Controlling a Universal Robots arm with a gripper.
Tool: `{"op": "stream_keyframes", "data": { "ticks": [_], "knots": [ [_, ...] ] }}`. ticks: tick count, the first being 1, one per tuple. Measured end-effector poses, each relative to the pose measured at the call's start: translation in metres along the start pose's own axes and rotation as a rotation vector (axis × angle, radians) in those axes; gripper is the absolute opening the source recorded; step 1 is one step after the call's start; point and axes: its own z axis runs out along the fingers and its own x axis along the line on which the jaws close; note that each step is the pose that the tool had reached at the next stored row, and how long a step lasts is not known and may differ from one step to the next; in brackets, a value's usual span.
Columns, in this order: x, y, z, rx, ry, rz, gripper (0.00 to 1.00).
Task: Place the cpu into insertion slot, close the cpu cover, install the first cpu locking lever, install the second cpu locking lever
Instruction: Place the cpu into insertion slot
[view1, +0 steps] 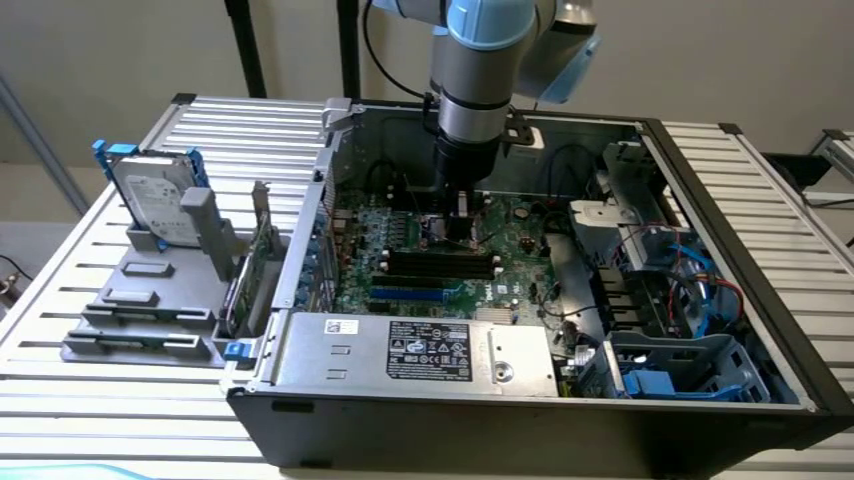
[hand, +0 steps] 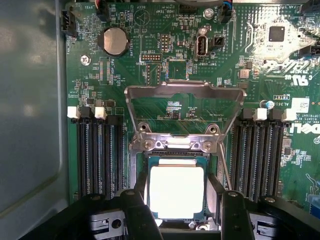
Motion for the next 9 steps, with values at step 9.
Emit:
{"op": "stream_keyframes", "data": {
  "ticks": [9],
  "knots": [
    [0.0002, 0.0000, -0.0022, 0.0053, 0.0002, 0.000, 0.62]
  ]
}}
